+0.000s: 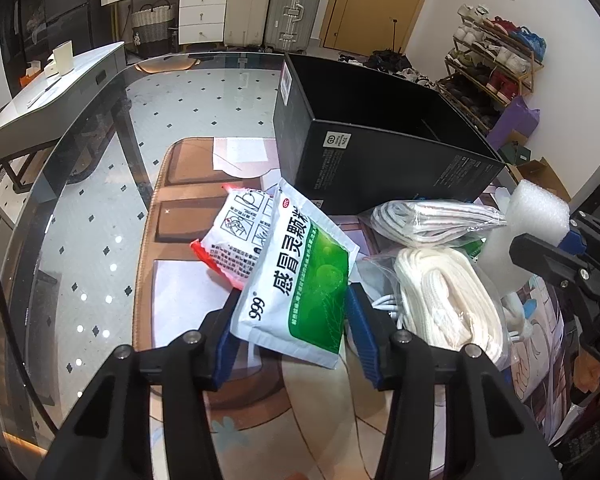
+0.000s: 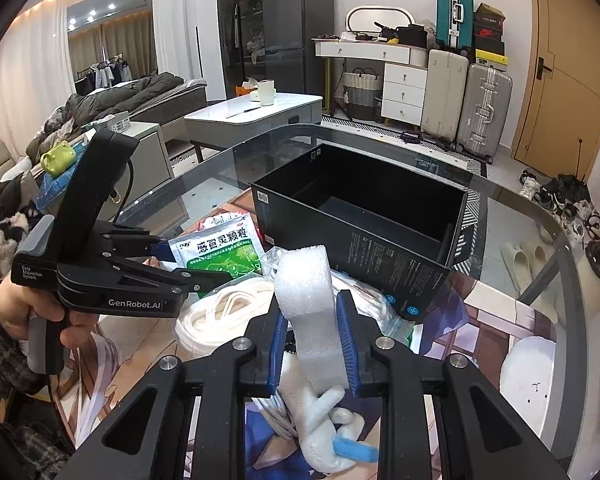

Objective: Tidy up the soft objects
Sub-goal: 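Close the left gripper on the green medicine packet while the right gripper grasps the white foam block, then carry the green packet with the left gripper while the right gripper carries the foam block over the black box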

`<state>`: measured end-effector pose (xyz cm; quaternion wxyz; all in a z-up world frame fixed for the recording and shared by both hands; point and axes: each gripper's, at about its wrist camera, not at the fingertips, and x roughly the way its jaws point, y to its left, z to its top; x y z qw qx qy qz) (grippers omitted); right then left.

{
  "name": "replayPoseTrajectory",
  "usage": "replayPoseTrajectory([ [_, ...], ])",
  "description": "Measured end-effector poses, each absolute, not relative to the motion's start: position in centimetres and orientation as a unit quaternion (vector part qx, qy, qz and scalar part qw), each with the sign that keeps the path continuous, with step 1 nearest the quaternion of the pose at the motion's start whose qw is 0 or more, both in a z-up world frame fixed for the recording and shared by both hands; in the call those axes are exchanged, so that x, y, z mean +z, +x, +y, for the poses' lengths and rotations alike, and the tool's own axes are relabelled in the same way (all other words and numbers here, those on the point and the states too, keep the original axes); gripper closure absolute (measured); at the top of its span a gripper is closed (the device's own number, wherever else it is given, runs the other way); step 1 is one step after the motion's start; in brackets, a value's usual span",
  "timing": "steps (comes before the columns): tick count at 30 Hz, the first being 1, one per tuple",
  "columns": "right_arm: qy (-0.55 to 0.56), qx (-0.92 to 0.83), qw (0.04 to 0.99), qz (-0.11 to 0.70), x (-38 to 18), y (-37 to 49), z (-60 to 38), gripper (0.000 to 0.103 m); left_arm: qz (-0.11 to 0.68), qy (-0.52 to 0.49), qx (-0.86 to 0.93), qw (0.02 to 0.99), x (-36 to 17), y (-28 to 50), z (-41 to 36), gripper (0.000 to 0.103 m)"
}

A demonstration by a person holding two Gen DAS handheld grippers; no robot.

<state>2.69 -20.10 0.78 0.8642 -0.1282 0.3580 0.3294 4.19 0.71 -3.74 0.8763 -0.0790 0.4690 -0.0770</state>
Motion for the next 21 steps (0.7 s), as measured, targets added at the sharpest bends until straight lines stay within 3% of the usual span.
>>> replayPoseTrajectory([
  [11, -0.116, 0.319, 0.871, 0.356, 1.7, 2.3, -21.0, 0.08, 0.464, -0.066, -0.069, 0.881, -3.9, 4.2, 0.5, 0.055],
  [16, -0.117, 0.319, 0.871, 0.355, 1.7, 1.8, -21.1, 0.08, 0.472, -0.078, -0.078, 0.875, -3.9, 4.0, 0.5, 0.09],
  [21, -0.113, 0.319, 0.871, 0.356, 2.0, 1.9, -21.3, 0.08, 0.479, -0.092, -0.09, 0.868, -3.9, 3.7, 0.8, 0.095],
])
